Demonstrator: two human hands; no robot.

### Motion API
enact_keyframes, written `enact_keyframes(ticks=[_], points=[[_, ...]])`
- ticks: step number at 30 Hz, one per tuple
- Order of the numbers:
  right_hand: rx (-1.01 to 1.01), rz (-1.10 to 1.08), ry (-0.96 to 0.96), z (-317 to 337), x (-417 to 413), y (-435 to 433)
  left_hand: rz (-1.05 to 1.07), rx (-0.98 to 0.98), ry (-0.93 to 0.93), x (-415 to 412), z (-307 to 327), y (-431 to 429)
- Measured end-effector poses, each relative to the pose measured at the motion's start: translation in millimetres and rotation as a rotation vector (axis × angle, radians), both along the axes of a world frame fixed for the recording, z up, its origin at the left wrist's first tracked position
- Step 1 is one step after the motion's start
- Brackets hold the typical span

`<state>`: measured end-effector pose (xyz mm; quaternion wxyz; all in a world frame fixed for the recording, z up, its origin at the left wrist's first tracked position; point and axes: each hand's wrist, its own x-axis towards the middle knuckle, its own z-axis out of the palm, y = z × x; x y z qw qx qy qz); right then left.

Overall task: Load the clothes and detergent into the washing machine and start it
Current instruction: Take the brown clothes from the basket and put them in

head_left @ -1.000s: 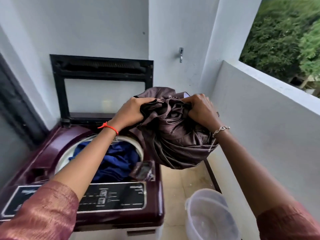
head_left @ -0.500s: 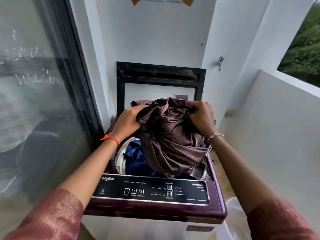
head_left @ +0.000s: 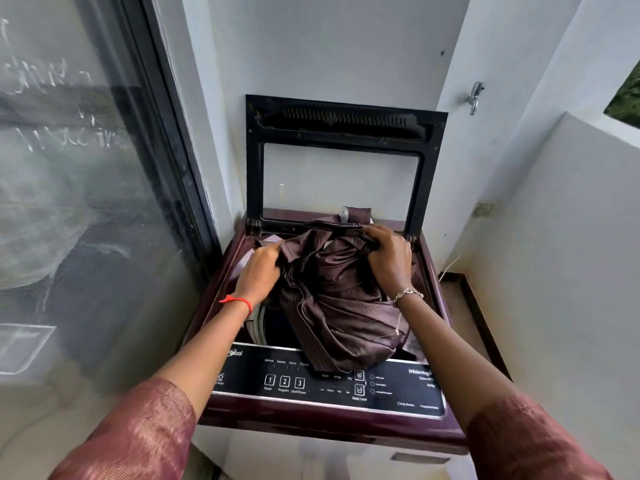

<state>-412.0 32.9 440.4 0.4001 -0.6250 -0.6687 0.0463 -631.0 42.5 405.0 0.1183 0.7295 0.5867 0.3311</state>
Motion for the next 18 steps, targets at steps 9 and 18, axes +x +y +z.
enact_keyframes(ticks=[9,18], points=[[0.100,0.023,0.138,-14.6,9.2,62.0,0.069,0.081,-0.022,22.4,-3.7,58.3],[-0.131,0.159,-0.123,-123.9,19.7,65.3,-0.003,-0.159,0.095,30.4,-96.4,69.4]])
